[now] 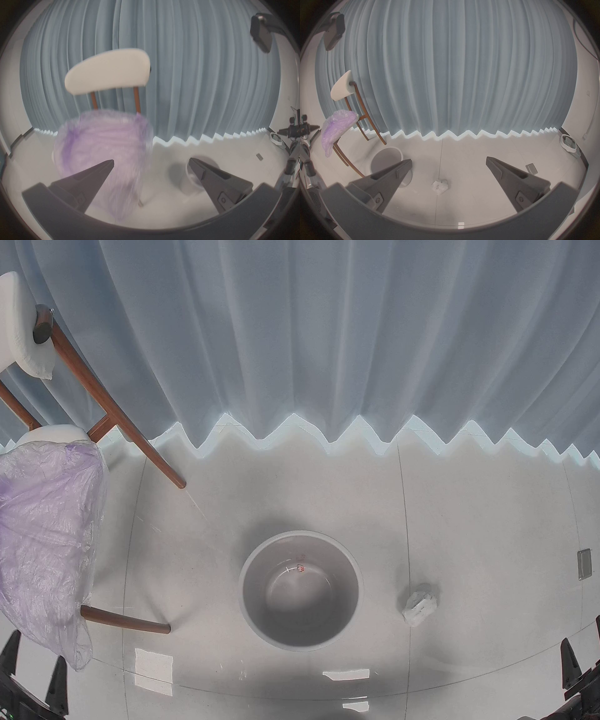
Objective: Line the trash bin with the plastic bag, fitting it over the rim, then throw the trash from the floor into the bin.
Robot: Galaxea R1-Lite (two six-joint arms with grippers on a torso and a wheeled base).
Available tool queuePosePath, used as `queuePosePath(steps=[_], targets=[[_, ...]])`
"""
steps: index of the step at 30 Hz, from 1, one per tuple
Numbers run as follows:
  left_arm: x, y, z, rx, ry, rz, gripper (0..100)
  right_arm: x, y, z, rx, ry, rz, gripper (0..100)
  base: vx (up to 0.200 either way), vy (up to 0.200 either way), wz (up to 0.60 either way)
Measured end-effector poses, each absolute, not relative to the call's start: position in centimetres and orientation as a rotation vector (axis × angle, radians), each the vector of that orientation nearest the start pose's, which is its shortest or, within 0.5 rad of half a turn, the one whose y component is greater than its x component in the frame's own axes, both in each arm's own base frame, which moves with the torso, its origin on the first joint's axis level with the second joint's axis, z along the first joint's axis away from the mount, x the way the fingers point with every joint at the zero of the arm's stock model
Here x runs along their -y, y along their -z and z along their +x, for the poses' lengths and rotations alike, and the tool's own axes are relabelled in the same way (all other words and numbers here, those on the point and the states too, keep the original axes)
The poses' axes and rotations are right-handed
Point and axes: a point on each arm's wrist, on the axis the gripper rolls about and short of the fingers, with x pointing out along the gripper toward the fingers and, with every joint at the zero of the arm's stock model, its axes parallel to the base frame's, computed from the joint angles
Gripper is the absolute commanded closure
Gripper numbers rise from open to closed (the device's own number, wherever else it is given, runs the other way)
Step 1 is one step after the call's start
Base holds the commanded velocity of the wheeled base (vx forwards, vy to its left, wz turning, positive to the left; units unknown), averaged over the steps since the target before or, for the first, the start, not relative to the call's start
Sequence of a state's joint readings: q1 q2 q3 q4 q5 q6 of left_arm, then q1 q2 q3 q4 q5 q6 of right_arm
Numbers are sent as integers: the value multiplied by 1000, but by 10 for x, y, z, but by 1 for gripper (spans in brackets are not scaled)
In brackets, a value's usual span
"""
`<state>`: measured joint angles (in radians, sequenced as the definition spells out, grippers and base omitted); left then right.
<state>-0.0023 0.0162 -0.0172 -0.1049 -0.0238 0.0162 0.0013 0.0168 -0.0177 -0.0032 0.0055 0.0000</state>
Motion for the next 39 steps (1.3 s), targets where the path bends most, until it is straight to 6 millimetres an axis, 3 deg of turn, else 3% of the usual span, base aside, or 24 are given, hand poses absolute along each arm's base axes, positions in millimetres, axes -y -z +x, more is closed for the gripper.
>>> queuePosePath(steps=[7,18,29,39], targets=[[1,-110,-27,294,41,112,0,0,-81,-23,4,-7,0,0,0,0,0],[0,-141,-17,50,20,173,0,0,-81,-23,4,-8,0,0,0,0,0],[-1,-156,31,-267,-33,207,0,0,-81,-23,5,-9,1,0,0,0,0],[-3,-180,97,-326,-75,273,0,0,-81,-23,4,-9,1,0,0,0,0]])
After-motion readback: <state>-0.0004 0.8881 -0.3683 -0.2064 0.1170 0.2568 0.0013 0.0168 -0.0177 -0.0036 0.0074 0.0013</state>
